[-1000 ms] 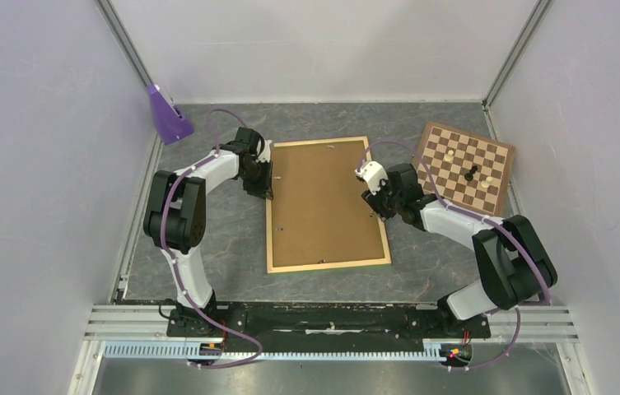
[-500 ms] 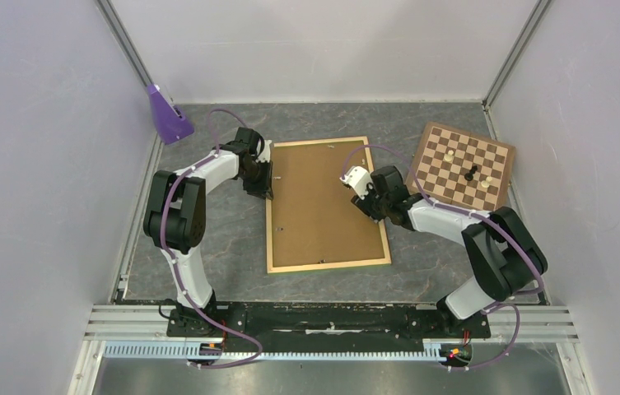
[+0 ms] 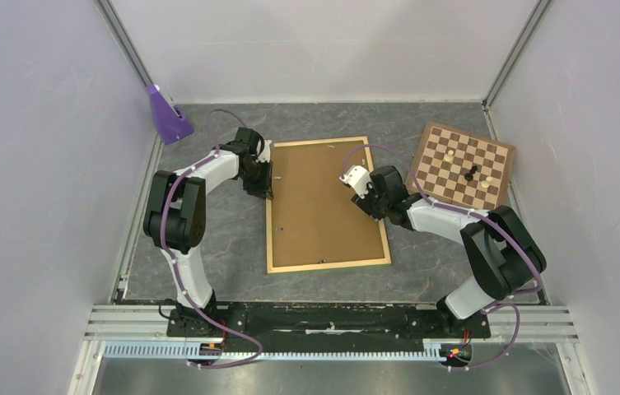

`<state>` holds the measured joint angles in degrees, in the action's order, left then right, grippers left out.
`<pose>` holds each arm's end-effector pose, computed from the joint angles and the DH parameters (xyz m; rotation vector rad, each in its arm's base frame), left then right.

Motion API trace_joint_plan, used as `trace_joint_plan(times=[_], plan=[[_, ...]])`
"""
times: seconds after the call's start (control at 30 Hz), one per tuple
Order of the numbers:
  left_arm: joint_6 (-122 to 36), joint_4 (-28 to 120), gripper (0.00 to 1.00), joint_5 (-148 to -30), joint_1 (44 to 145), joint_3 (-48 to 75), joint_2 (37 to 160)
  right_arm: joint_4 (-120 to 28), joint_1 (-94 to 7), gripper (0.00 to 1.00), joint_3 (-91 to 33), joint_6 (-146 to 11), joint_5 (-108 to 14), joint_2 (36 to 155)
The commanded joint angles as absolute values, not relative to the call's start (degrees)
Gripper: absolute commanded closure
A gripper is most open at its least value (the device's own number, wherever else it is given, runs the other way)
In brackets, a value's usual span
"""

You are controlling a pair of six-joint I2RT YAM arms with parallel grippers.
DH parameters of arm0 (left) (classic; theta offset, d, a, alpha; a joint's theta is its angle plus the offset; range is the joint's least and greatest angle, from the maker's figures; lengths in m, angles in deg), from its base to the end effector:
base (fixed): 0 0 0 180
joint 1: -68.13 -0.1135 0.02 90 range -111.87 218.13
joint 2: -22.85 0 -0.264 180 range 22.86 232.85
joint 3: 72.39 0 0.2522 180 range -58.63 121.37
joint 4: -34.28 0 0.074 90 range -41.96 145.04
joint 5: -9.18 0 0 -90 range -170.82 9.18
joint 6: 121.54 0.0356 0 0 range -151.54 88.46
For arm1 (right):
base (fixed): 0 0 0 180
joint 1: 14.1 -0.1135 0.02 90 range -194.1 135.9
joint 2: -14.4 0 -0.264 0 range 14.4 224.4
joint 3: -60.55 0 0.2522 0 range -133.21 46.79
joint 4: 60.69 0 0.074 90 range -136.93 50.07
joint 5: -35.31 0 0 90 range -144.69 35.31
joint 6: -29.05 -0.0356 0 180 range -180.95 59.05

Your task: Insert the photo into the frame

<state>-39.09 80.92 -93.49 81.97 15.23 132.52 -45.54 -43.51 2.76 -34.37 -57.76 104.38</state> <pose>0.3692 -0.0990 0.1661 0.2112 2.7825 -0.4018 0.2689 0.1494 0.1626 -1.1024 2.1272 -0.0411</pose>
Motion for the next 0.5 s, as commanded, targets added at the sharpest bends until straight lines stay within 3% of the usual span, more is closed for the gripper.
trace_joint_plan(times=[0.0, 0.47], plan=[[-37.8, 78.9, 0.98, -93.2, 81.4, 14.8, 131.2, -45.4, -43.8, 0.55, 3.3, -33.8, -57.2, 104.7], [-37.8, 78.8, 0.98, -92.9, 81.4, 14.8, 130.9, -43.0, -44.6, 0.56, 4.6, -34.1, -55.7, 104.6]])
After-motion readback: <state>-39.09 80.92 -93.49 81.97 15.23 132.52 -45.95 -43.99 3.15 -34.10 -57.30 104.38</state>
